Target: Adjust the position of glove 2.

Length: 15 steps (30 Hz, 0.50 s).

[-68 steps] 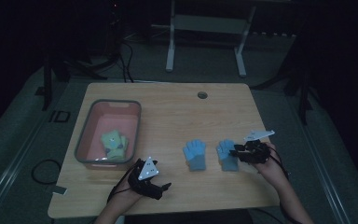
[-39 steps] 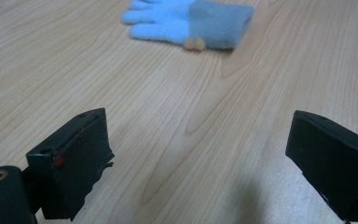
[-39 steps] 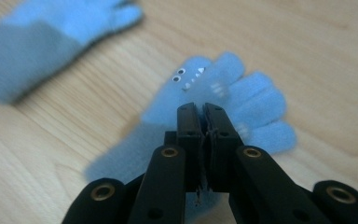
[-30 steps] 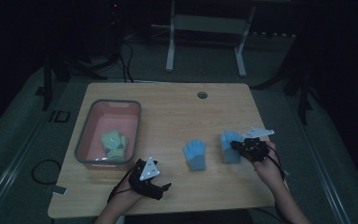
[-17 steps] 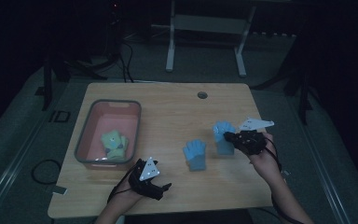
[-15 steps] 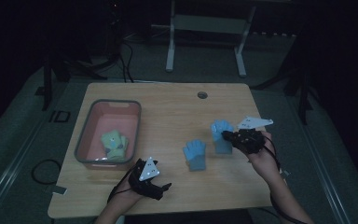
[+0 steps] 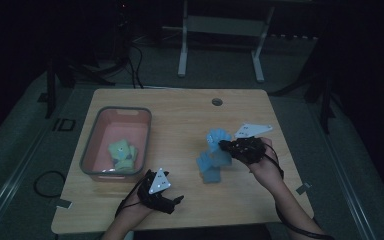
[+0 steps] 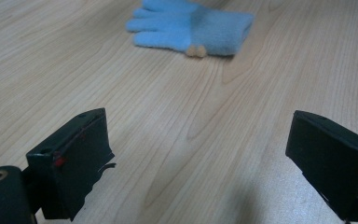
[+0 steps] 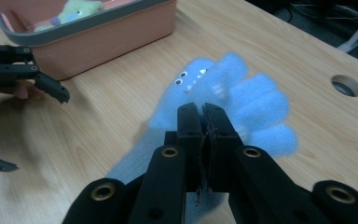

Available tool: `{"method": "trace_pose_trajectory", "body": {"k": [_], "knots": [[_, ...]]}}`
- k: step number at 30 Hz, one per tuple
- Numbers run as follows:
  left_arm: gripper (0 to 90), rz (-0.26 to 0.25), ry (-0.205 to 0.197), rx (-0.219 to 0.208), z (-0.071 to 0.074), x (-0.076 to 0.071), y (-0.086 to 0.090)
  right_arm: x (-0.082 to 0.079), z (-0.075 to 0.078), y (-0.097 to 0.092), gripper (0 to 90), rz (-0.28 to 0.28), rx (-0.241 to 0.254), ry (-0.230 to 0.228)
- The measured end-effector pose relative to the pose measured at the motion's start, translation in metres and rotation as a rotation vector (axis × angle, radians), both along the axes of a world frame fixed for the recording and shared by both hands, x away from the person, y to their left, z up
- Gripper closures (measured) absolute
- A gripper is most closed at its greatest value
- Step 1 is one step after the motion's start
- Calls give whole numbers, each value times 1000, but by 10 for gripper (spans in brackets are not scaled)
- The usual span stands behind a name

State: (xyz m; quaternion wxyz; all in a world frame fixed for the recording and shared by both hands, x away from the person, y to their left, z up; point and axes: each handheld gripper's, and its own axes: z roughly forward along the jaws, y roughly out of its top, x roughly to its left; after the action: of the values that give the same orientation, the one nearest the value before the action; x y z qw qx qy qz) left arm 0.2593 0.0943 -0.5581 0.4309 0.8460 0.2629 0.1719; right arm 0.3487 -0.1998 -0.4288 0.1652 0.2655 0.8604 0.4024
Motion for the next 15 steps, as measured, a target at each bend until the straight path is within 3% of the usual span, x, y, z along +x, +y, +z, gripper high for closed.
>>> {"method": "trace_pose_trajectory", "body": {"k": [6,9,15], "knots": [[66,-1,3,-5,0,0,1,0,-6,10,865,11,0,15],[66,1,3,-7,1,0,1,-1,-18,20,864,26,-19,34],[66,1,2,-9,0,0,1,4,-38,21,864,25,-45,89]]}}
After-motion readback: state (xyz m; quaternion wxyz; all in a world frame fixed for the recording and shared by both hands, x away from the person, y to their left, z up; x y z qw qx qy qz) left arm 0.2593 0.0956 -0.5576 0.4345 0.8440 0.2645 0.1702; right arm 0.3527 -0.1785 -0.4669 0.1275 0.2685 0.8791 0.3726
